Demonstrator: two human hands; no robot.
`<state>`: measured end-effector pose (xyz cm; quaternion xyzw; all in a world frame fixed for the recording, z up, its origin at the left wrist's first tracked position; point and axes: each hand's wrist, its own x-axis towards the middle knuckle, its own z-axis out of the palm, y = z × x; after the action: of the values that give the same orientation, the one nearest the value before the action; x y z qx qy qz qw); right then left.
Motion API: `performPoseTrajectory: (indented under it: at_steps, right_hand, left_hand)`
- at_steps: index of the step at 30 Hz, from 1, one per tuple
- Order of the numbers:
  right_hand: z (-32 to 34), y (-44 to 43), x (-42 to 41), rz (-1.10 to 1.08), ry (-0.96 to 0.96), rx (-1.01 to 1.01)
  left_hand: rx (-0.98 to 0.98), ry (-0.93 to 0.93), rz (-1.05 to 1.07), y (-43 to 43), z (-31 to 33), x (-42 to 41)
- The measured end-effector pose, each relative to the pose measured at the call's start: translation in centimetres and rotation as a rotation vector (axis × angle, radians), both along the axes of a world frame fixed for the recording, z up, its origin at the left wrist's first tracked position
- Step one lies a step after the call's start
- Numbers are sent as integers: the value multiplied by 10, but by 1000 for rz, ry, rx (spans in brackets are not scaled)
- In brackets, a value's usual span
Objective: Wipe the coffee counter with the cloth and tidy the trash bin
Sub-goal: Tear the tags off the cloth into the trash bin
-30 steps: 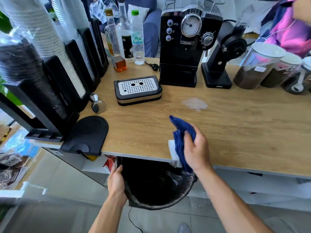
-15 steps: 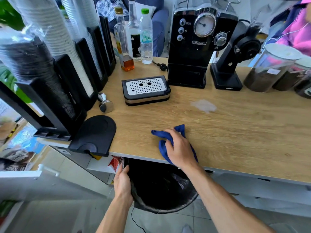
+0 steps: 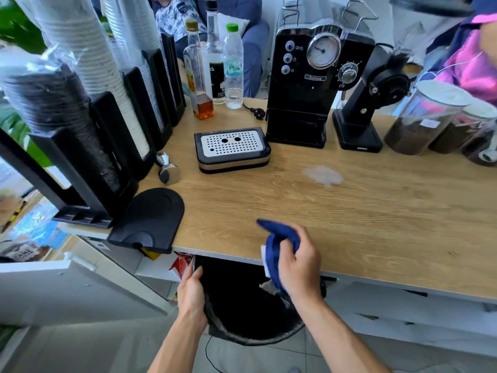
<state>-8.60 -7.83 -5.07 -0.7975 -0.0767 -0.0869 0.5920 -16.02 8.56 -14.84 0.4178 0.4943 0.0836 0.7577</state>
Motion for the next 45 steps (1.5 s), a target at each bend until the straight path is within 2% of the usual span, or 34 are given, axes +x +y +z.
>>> performPoseTrajectory:
  at_steps: [3,6,8,11,18,21,24,28,31,34,37,40,45]
  right_hand:
    - [7,8,29,-233,60,-6]
    - [5,23,54,-261,166,-61]
    - [1,35,66,-172,195,-95]
    - [-4,52,80,1,202,-255]
    - [-5,50,77,521,28,-555]
    - [-8,38,57,635,4,-606]
    - [-13,22,30,660,-54,-574]
    - [-20,2,-2,612,-103,-495]
    - [-18,-2,-11,545,-5,-328]
    - [-7,3,-6,276,61,-87]
    - [-2,16,11,-14,82,21]
    - [0,36,33,-120,183,16]
    - [-5,79,65,-19,201,-201]
  left_hand:
    - [6,3,-3,2,1,-1]
    - [8,2,-11,3,1,-3]
    - [7,9,-13,4,0,-5]
    - [8,27,-8,6,-2,-6]
    - [6,15,10,9,0,-1]
    - [17,12,29,9,1,-1]
    - [22,-14,34,8,2,-1]
    - [0,-13,45,6,2,-1]
    - [-29,-21,17,4,3,-1]
    - [-52,-19,6,7,5,-1]
    - [-64,-10,9,9,5,-3]
    - [-38,-10,33,9,6,-5]
    - [-78,-14,42,16,5,-3]
